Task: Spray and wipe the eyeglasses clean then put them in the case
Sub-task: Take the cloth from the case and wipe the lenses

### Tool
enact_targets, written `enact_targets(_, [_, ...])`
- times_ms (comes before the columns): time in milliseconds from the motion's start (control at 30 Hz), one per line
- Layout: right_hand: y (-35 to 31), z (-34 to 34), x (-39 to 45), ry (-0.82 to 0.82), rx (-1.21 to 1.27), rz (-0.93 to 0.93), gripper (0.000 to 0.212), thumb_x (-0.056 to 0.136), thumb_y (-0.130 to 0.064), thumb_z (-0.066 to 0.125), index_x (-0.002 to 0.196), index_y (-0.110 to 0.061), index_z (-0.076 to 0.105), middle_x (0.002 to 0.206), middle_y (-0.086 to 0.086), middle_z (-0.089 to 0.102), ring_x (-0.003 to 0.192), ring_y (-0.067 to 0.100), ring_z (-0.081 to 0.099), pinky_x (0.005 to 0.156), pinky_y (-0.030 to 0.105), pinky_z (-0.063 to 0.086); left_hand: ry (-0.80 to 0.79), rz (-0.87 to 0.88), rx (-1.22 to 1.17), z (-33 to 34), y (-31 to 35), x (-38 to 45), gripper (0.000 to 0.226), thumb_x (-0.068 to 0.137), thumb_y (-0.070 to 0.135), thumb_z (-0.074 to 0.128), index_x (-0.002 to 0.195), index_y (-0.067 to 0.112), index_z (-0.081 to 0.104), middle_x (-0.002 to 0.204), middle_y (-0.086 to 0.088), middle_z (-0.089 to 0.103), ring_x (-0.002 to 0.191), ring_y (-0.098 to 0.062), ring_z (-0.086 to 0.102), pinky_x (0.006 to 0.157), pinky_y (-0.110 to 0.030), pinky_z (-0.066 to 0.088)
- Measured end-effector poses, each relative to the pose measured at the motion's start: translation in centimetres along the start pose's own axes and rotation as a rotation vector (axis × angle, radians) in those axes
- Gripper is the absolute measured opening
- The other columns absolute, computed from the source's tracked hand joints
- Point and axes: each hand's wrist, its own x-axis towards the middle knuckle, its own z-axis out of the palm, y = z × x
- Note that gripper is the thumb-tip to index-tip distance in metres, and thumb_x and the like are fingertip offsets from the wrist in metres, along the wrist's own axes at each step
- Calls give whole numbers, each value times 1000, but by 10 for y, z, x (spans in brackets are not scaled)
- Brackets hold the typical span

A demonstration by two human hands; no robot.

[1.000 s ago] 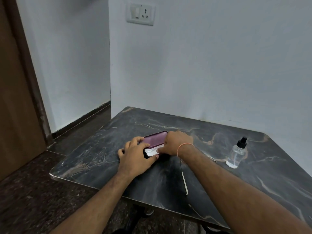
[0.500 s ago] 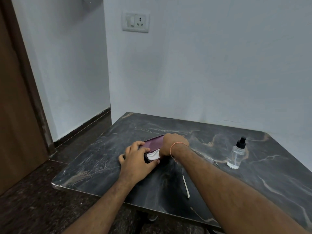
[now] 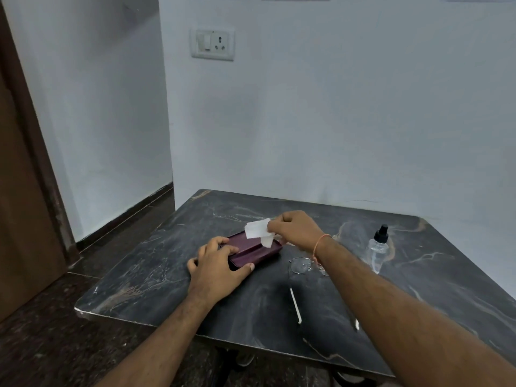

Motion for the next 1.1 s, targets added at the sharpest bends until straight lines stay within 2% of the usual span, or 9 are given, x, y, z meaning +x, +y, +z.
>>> enact_targets(67, [3,-15,-17,16,78,-7,15,83,-33,76,74,-23,70,82,3,78,72,13,73,46,19,36,6,4,1,0,0,0,71,82,83,68,140,40,65,153,19,40,144,-13,38,118,-49,31])
enact_targets(300, [25,-63,-75,57,277,-18,6,87,-21,78,83,-19,74,93,6,82,75,20,80,54,27,40,16,17,9,-2,3,-3,66,87,82,64,141,42,64,152,17,45,144,-17,42,113,-49,33])
enact_targets(433, [41,-79,-107,98,300,-86,6,91,-11,76,95,-7,77,90,15,80,70,16,73,54,22,48,254,158,-147,-4,14,-17,29,98,61,68,121,45,73,134,24,57,130,-11,54,106,-48,32])
enact_targets(500, [54,-78,-116,125,314,-140,6,91,-6,77,96,-4,78,88,21,78,67,17,71,59,22,55,334,280,-274,-2,28,-28,21,102,54,63,108,40,78,119,24,65,115,-5,63,102,-46,43])
enact_targets(567, [70,-70,-119,165,330,-208,6,89,-7,79,94,-9,79,85,23,75,69,18,69,68,32,61,265,423,-442,3,49,-38,26,104,47,59,104,33,80,108,19,71,105,-5,70,92,-44,58])
enact_targets(667, [94,-53,-123,300,292,-312,12,90,-12,80,96,-22,80,88,9,77,81,14,70,77,34,61,101,525,-572,15,80,-42,29,103,45,61,102,26,82,106,15,71,108,-11,71,94,-37,60])
enact_targets(833, [118,-43,-121,502,-21,-536,14,96,-29,77,109,-34,79,102,-21,76,97,10,70,84,35,58,57,499,-639,31,98,-29,25,91,53,74,97,30,82,110,13,69,112,-14,70,98,-33,58])
enact_targets(967, [126,-46,-108,538,-244,-643,15,100,-41,70,114,-40,75,106,-28,71,102,2,63,86,48,53,7,460,-725,40,104,-24,21,85,58,79,92,39,83,114,12,68,117,-14,68,101,-27,55])
enact_targets(1100, [131,-41,-104,570,-326,-696,14,99,-38,70,112,-39,75,105,-26,72,96,2,61,81,48,48,-15,469,-800,49,101,-21,19,87,55,78,90,37,84,117,10,67,125,-18,66,105,-26,54])
